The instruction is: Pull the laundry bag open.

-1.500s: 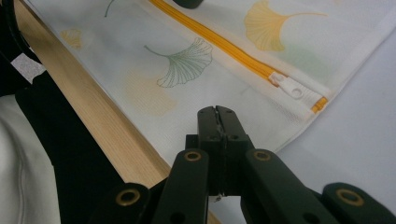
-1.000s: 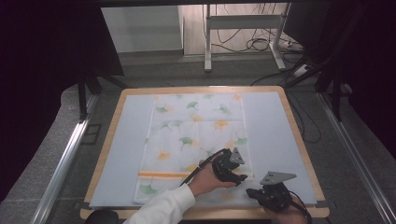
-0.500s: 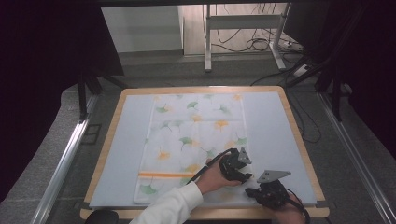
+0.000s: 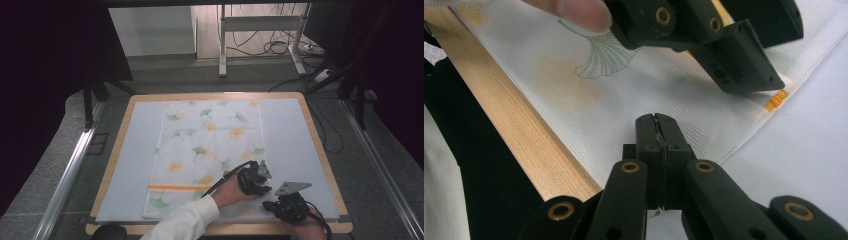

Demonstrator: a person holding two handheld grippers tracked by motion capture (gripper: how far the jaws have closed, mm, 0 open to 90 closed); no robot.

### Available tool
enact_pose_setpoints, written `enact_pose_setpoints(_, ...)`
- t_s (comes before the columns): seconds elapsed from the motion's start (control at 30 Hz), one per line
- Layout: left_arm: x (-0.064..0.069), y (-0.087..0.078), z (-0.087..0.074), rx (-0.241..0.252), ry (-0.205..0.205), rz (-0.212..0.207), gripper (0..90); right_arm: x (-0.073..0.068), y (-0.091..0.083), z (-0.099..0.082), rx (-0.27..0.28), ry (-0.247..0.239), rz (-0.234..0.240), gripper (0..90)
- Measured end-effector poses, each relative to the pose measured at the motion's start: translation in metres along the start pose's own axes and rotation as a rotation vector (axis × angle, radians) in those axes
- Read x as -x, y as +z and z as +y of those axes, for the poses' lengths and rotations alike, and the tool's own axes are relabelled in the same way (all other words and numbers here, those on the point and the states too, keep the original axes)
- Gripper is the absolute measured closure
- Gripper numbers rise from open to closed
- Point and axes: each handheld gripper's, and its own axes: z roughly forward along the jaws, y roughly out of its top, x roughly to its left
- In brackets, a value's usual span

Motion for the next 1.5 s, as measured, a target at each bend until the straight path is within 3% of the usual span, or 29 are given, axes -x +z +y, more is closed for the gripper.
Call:
enact_pose_setpoints(0.47,-0.005,-0.002,-0.002,0.015,-0.049,-0.033,80.0,0.001,0.000,0.000,-0.001,-0.001,0.006,89.3)
enact_pose_setpoints(0.77,-0.002,-0.005,-0.002,-0.001,-0.028,-0.026,84.1,0.002,0.000,0.000,-0.001,0.005,0.009,89.2)
enact_pose_setpoints(1.0,-0.002,-0.005,-0.004,0.011,-0.043,-0.028,84.1,0.003,-0.001,0.000,-0.004,0.009,0.016,89.3)
enact_pose_setpoints(1.23,-0.003,-0.005,-0.004,0.007,-0.041,-0.032,84.1,0.007,-0.001,0.008,0.024,0.008,-0.022,89.3)
enact_pose_setpoints(1.33,-0.002,-0.004,-0.004,0.012,-0.037,-0.026,84.2,0.013,0.004,0.009,0.004,0.032,-0.045,89.4)
enact_pose_setpoints(1.37,-0.001,-0.005,-0.004,0.009,-0.030,-0.022,84.2,0.017,0.003,0.008,0.010,0.069,-0.035,89.5)
enact_pose_setpoints(1.4,-0.001,-0.005,-0.004,0.009,-0.030,-0.022,84.3,0.017,0.003,0.008,0.010,0.069,-0.035,89.5)
enact_pose_setpoints(1.43,0.000,-0.005,-0.004,0.008,-0.023,-0.015,84.3,0.022,0.002,0.007,0.018,0.109,-0.031,89.6)
enact_pose_setpoints(1.5,0.000,-0.005,-0.004,0.007,-0.014,-0.007,84.3,0.024,0.002,0.005,0.022,0.144,-0.022,89.7)
